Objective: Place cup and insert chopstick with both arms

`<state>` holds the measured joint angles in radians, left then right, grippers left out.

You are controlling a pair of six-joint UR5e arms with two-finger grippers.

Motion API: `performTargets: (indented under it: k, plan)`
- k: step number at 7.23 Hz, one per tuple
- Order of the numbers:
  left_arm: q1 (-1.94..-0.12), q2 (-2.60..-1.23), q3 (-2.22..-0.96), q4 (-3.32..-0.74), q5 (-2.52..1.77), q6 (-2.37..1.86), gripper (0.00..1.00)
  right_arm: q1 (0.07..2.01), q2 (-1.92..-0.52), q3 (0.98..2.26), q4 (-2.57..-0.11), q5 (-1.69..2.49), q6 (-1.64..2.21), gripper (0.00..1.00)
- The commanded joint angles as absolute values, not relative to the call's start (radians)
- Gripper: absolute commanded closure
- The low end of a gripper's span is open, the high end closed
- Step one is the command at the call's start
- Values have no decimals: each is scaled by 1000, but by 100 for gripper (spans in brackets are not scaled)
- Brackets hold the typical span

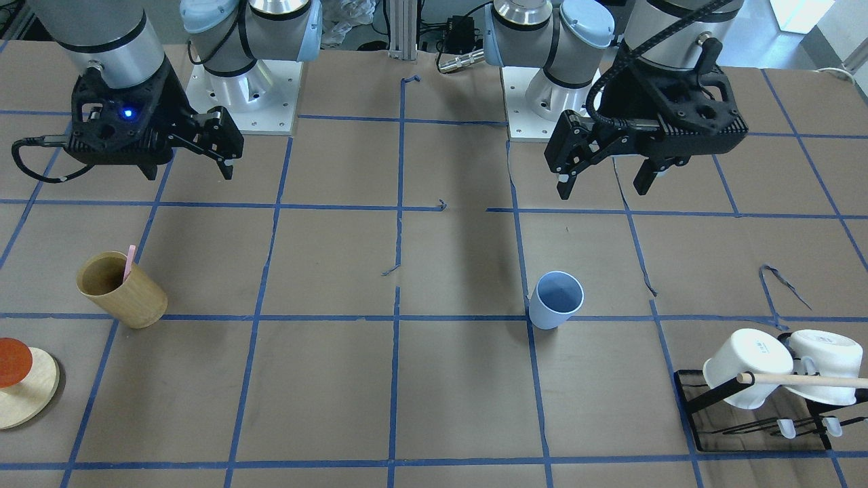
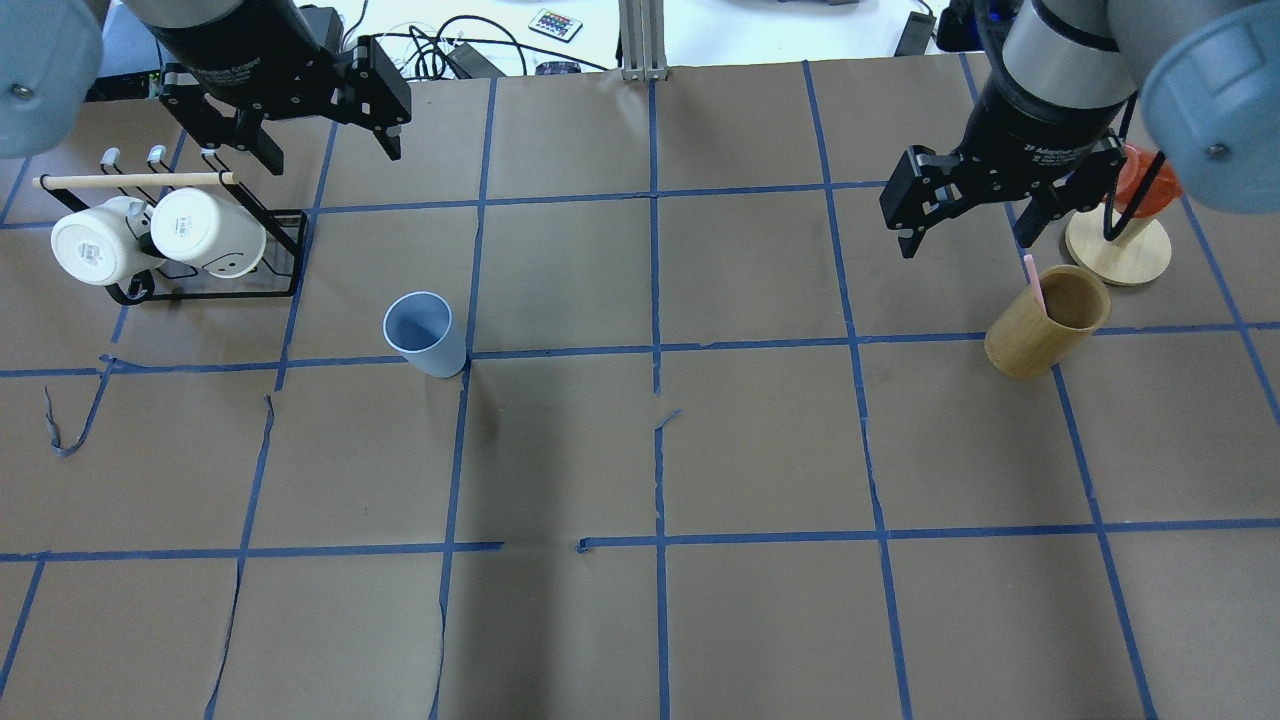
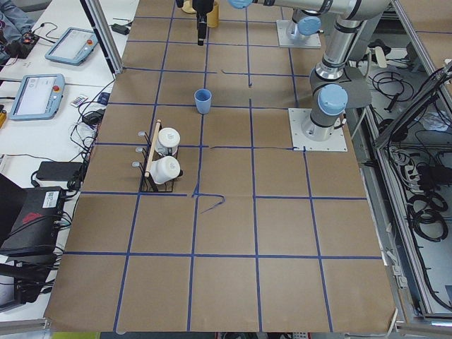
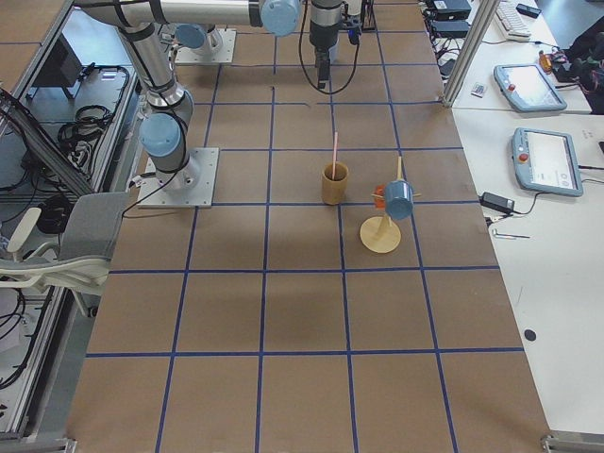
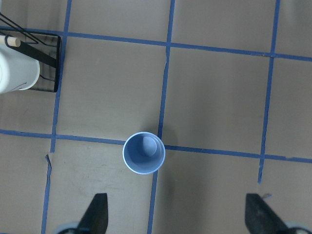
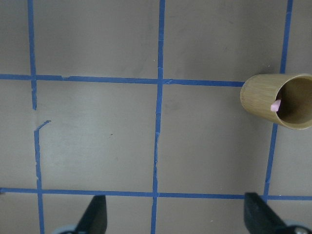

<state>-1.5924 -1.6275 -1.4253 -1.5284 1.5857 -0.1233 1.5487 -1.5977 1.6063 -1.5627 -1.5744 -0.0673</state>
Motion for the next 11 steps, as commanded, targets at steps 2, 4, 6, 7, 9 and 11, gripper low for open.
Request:
performTargets:
  k: [2,4,6,7,9,11]
  plan:
    - [-1592,-1635,-1414,-1535,1589,-120,0,1549,-1601,1611,-1559,-1565,-67,0]
    - [-1594,-1632,-1419,-1532,1589,-117,0,1549,-1600,1612,-1559,-1566,-67,0]
    - [-1595,-1628,-1416,-1551,1588,-118,0,1549,-1600,1612,-1560,-1566,-67,0]
    - [-1595,-1629,-1414,-1551,1589,-118,0,1549,-1598,1612,-1560,-1566,-67,0]
    - [-1598,-1632,-1414,-1552,1589,-118,0,1549,-1598,1612,-1560,-1566,-67,0]
    - [-1598,-1631,-1414,-1552,1588,-118,0,1549,-1598,1612,-1563,-1566,-66,0]
